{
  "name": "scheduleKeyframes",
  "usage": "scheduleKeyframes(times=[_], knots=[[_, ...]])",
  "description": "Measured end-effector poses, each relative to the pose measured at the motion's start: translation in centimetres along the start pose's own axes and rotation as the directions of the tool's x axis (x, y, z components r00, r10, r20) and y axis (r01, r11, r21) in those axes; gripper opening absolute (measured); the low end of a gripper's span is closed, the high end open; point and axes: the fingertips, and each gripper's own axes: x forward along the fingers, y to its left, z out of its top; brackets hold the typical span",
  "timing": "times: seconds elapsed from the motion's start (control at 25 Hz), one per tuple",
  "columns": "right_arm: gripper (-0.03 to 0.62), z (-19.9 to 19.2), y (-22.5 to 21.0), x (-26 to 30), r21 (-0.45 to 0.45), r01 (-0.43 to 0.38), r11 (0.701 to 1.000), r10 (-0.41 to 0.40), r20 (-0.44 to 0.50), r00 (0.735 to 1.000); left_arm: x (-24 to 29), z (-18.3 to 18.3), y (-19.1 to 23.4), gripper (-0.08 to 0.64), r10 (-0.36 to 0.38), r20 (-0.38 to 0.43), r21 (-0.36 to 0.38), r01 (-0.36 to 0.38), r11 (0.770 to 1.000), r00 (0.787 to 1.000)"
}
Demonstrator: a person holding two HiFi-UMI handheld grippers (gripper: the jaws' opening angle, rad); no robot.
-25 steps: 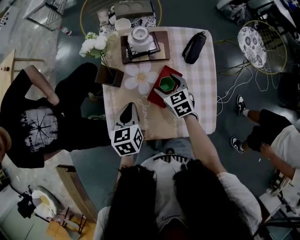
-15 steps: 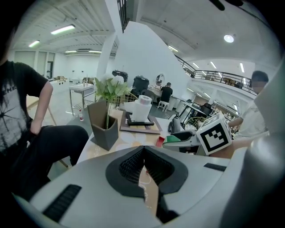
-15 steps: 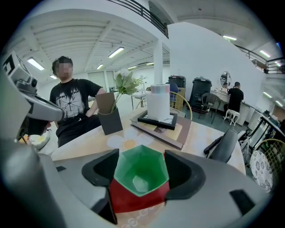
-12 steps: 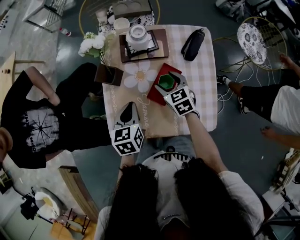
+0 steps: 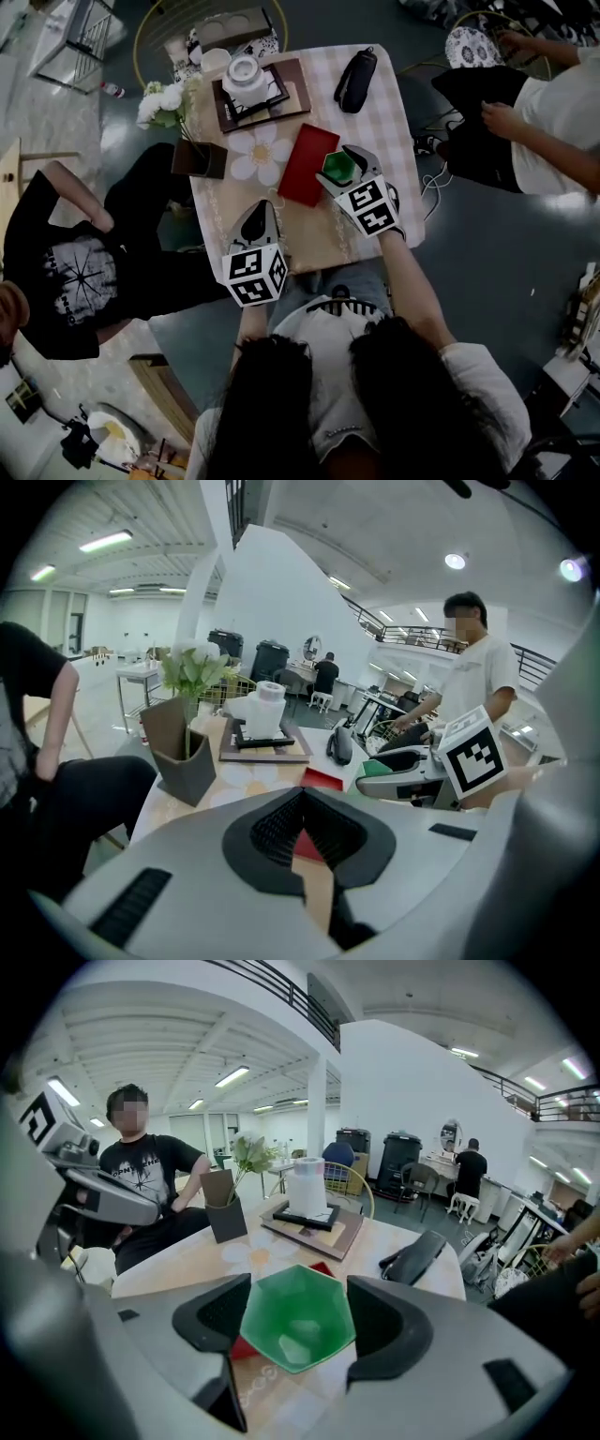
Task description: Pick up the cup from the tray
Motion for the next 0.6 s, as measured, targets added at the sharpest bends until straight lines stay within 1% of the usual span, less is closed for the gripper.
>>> scheduleKeyframes(times=[0.2, 0.4, 0.6], knots=[[0.327, -3.4, -1.4, -2.7, 0.062, 0.061, 0.996, -0.06, -0.026, 0.998, 0.4, -0.3, -2.1, 0.008, -0.053, -0.008, 0.041, 0.053, 0.998, 0.999], [0.327, -6.8, -2.9, -4.7, 0.114, 0.128, 0.985, -0.124, -0.042, 0.991, 0.6, -0.8, -3.7, 0.009, -0.089, -0.024, 0.069, 0.09, 0.993, 0.996], [0.327, -9.3, -3.5, -5.6, 0.156, 0.154, 0.976, -0.147, -0.056, 0.988, 0.5, -1.1, -5.1, 0.008, -0.114, -0.032, 0.092, 0.116, 0.989, 0.993]])
